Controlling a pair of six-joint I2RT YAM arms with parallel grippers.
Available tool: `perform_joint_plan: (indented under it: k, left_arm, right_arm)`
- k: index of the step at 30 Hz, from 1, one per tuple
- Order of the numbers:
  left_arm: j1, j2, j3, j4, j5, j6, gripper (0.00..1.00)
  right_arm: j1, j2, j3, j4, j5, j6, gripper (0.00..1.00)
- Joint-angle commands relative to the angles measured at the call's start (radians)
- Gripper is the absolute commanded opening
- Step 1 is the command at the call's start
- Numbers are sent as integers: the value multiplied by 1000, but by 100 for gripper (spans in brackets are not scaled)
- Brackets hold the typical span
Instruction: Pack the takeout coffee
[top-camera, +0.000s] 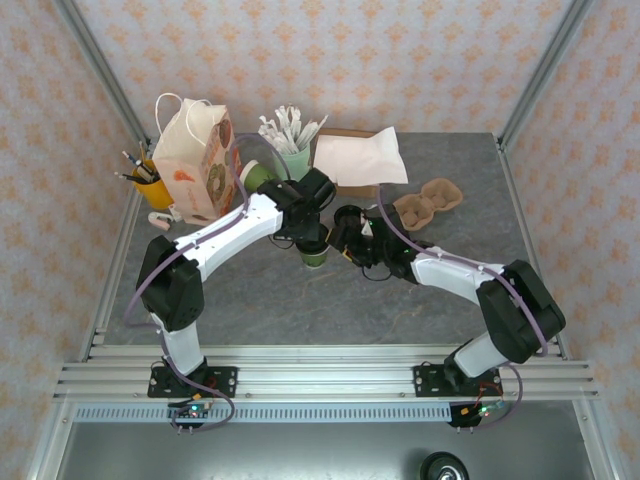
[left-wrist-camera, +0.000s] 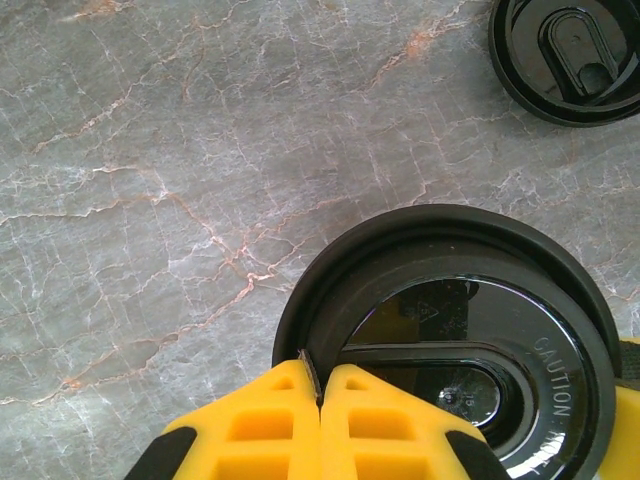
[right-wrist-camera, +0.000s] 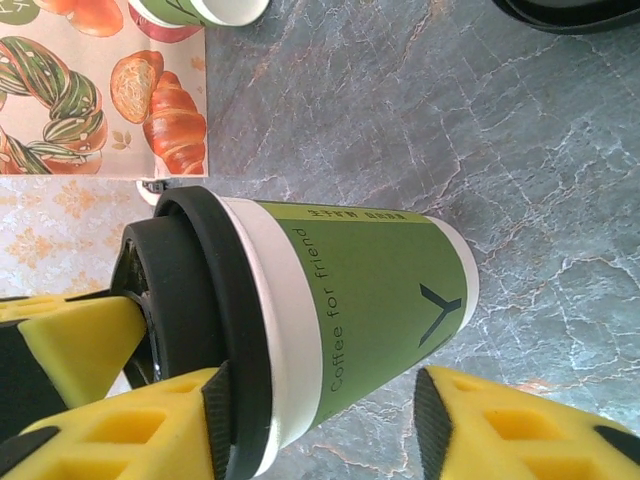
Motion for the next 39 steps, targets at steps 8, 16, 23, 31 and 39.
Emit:
perform_joint_plan:
  k: [8, 16, 23, 31, 39]
  left_arm:
    - [-19, 49, 35, 19, 101, 19, 0]
    - [-40, 78, 30, 21, 112, 19, 0]
    - [-40, 62, 46, 32, 134, 19, 0]
    - [-59, 86, 34, 56, 180, 37, 0]
    - [-74, 127, 16, 38, 122, 37, 0]
  right_arm:
    - [14, 56, 22, -135, 50, -11, 33]
    - [45, 123, 111, -296, 41, -72, 21]
    - [46, 158, 124, -424, 112, -34, 12]
    - [47, 144, 139, -508, 177, -21, 8]
    - [47, 258, 143, -624, 275, -69, 8]
